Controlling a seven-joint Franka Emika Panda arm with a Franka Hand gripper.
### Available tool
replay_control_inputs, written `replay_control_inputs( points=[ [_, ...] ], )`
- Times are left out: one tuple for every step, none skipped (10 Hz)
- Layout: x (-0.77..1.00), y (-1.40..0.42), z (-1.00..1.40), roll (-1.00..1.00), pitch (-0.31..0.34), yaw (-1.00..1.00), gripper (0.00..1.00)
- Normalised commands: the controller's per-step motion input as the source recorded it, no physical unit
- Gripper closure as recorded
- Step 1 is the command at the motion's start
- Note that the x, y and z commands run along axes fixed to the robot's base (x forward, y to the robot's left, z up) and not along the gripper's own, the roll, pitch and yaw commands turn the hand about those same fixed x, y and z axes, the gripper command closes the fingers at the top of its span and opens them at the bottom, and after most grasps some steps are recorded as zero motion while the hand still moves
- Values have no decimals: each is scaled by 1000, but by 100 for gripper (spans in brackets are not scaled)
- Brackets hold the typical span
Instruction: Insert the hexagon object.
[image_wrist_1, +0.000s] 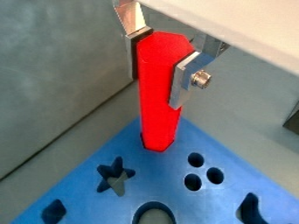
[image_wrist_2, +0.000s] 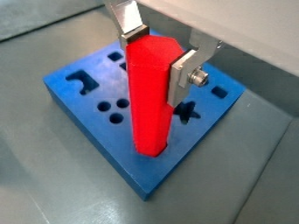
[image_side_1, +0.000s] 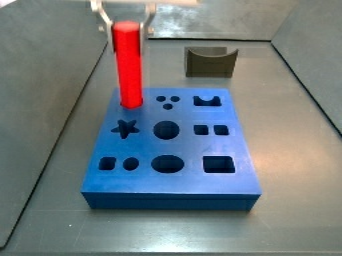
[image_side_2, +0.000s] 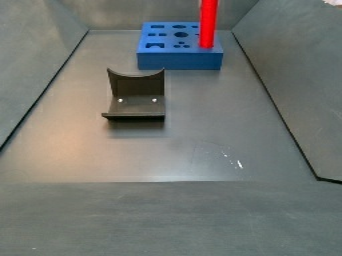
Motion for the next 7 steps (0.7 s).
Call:
replay_control_inputs(
  points=[
    [0, -57, -860, 244, -49, -34, 100],
    [0, -71, -891, 187, -97, 0, 100],
    [0, -94, -931, 90, -151, 0, 100],
    [0, -11, -909, 21, -177, 34, 100],
    [-200, -37, -606, 0, -227, 0, 100],
    [-11, 0, -23, -3, -83, 0, 100],
    [0, 0, 0, 0, 0, 0, 100]
  ],
)
